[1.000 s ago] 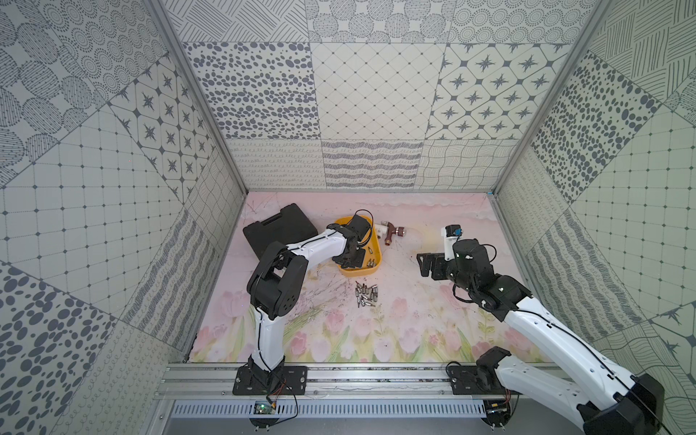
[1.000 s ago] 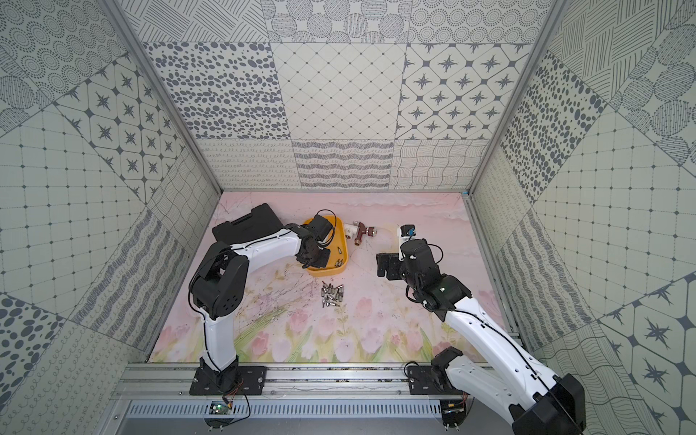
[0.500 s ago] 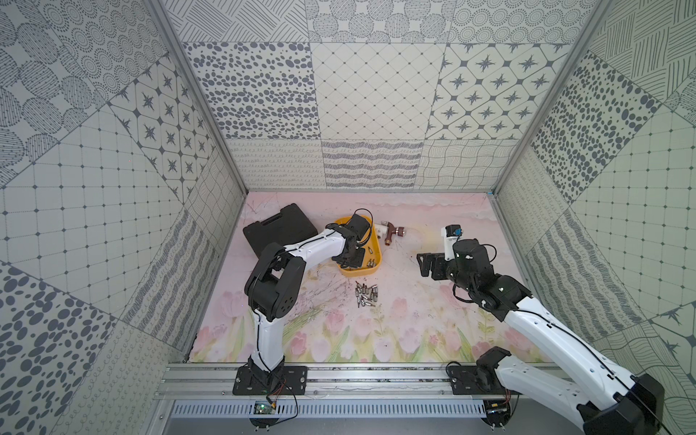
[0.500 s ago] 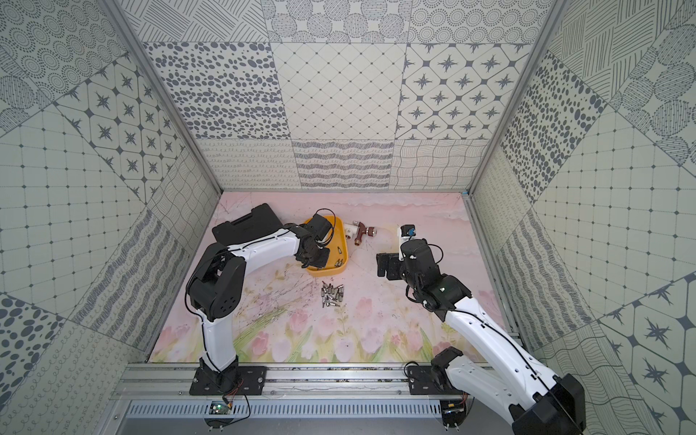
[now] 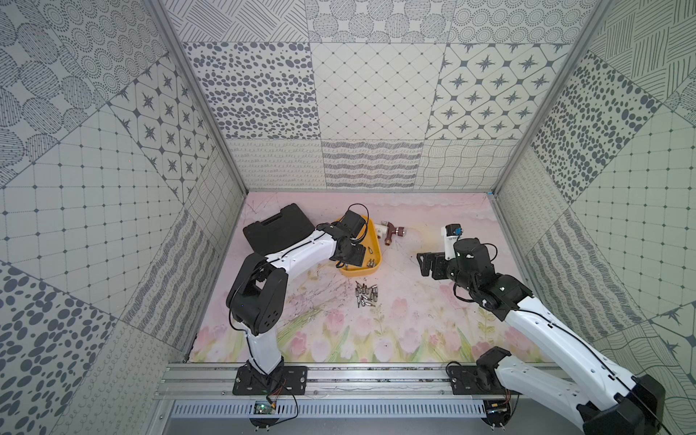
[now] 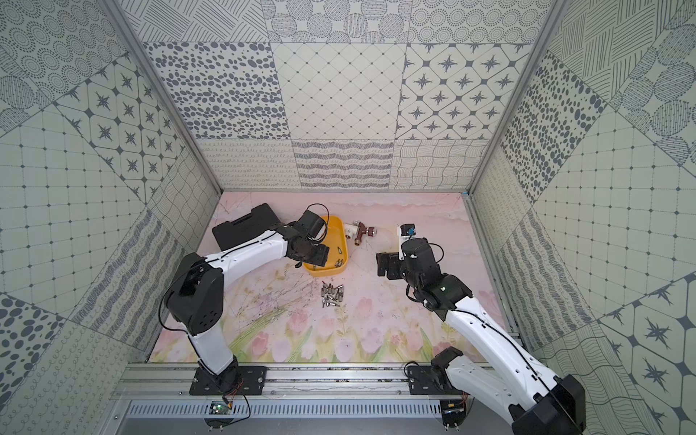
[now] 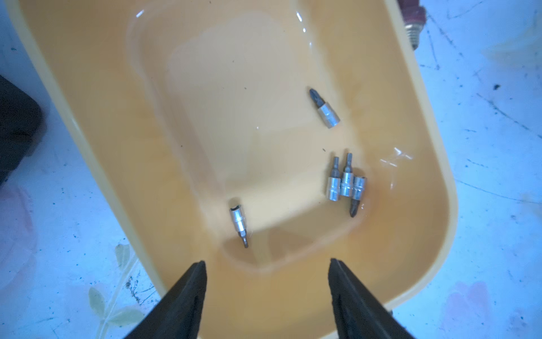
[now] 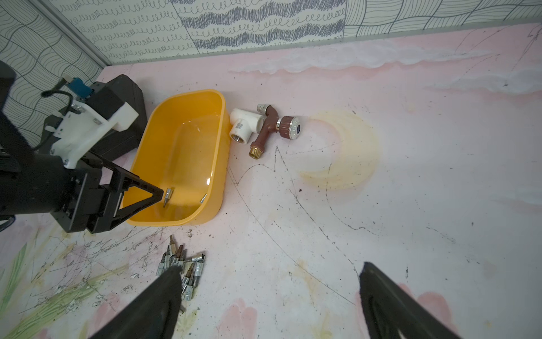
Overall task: Put the bit on the desktop into the storage box
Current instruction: Place the screwdriver bit in the storage box, then pick up the screwdriver bit from the center of the board.
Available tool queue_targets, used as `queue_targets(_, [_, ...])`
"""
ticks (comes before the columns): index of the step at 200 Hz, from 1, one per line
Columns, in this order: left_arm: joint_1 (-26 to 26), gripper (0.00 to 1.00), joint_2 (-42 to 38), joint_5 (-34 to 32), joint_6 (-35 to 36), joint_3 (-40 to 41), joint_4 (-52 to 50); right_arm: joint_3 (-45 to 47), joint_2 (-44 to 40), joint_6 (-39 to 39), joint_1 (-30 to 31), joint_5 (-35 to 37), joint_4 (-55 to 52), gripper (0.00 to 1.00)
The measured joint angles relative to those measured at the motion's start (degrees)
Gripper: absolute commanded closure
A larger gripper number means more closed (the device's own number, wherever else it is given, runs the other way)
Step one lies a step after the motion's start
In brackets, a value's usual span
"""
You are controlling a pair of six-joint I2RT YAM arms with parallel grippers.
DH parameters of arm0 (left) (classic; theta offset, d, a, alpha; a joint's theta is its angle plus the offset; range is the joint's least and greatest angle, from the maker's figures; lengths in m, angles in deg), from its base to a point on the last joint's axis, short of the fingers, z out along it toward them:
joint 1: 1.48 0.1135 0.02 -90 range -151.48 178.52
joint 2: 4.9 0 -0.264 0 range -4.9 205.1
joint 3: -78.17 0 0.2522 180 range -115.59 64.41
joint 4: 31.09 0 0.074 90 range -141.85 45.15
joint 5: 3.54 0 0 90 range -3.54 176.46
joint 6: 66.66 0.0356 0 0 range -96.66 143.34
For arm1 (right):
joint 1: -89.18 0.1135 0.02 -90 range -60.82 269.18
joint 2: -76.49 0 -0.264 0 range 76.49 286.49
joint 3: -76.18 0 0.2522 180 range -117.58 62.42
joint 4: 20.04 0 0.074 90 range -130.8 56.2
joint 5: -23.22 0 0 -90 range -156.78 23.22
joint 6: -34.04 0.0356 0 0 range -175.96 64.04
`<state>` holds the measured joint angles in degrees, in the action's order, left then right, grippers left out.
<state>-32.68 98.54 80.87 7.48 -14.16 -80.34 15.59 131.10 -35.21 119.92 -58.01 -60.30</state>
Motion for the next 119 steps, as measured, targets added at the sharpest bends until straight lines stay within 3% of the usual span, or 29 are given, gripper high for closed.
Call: queue_targets(119, [0.68, 0.01, -20.74, 0.20, -0.57, 12.87, 5.70, -2.10, 0.52, -3.10, -0.02, -3.82, -2.34, 0.03])
